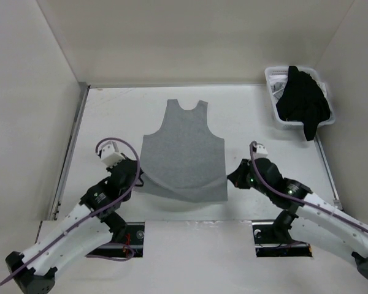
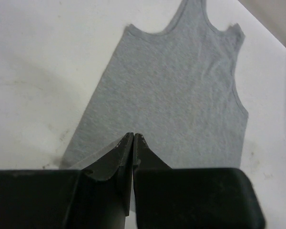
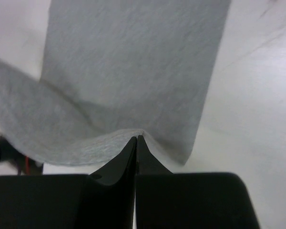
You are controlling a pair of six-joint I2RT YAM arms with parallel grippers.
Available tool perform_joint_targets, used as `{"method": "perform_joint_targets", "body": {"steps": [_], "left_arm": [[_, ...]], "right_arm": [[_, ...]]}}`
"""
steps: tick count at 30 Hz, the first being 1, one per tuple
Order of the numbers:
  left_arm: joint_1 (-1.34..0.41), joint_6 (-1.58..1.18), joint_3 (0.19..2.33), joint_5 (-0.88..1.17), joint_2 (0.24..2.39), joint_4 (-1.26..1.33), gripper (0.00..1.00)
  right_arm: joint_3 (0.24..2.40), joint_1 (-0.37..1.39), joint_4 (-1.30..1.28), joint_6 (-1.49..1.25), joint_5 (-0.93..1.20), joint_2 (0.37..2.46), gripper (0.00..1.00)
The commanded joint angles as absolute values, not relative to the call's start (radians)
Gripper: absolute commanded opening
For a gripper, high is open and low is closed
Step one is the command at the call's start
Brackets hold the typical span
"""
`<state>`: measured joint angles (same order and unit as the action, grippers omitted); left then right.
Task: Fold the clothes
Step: Fold the tank top
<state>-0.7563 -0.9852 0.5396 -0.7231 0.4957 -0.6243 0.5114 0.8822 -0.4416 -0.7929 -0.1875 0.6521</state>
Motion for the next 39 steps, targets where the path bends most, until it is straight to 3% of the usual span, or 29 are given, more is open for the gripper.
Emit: {"method": "perform_joint_targets", "body": {"steps": [1,6,16,18,20,22,25,27,29,30,31,35,39], "left_arm": [[-0.678,-0.864,0.613,-0.781,0.671,-0.334,0.0],[-0.474,-0.681,0.744,-0.654,1.006,0.078,0.0],[-0.275,-0.638,1.237,-0.522,1.693,0.196,0.04],[-0.262,-0.629,1.352,-0.499,1.819,0.172,0.15],[-0.248,-0.621,1.437,-0.451,1.914,0.128,0.37],[-0.237,-0.643,1.427,-0.428,1.913,0.094,0.45],[-0.246,-0.65,1.268,-0.419,1.788,0.132,0.44],[-0.261,-0.652,1.107,-0.411,1.664,0.162,0.42],[-0.286,-0.681,0.929,-0.397,1.529,0.172,0.41],[-0.295,-0.702,0.842,-0.382,1.458,0.173,0.4],[-0.297,-0.721,0.762,-0.365,1.394,0.173,0.39],[-0.24,-0.866,0.537,-0.234,1.208,0.147,0.39],[-0.199,-0.911,0.456,-0.101,1.19,0.173,0.41]], "right_arm": [[0.612,0.742,-0.212,-0.691,-0.189,0.793,0.0],[0.799,0.501,0.0,-0.592,-0.083,1.076,0.0],[1.319,0.239,0.129,-0.65,0.09,1.742,0.01],[1.438,0.222,0.117,-0.664,0.112,1.863,0.12],[1.524,0.22,0.085,-0.673,0.113,1.957,0.34],[1.548,0.225,0.055,-0.666,0.104,1.986,0.51],[1.449,0.231,0.084,-0.654,0.043,1.913,0.53],[1.331,0.257,0.104,-0.647,0.0,1.824,0.46],[1.196,0.295,0.139,-0.655,-0.024,1.732,0.3],[1.092,0.326,0.179,-0.67,-0.049,1.671,0.13],[1.012,0.352,0.21,-0.687,-0.07,1.625,0.04],[0.769,0.441,0.268,-0.713,-0.116,1.491,0.02],[0.589,0.496,0.311,-0.758,-0.163,1.364,0.15]]}}
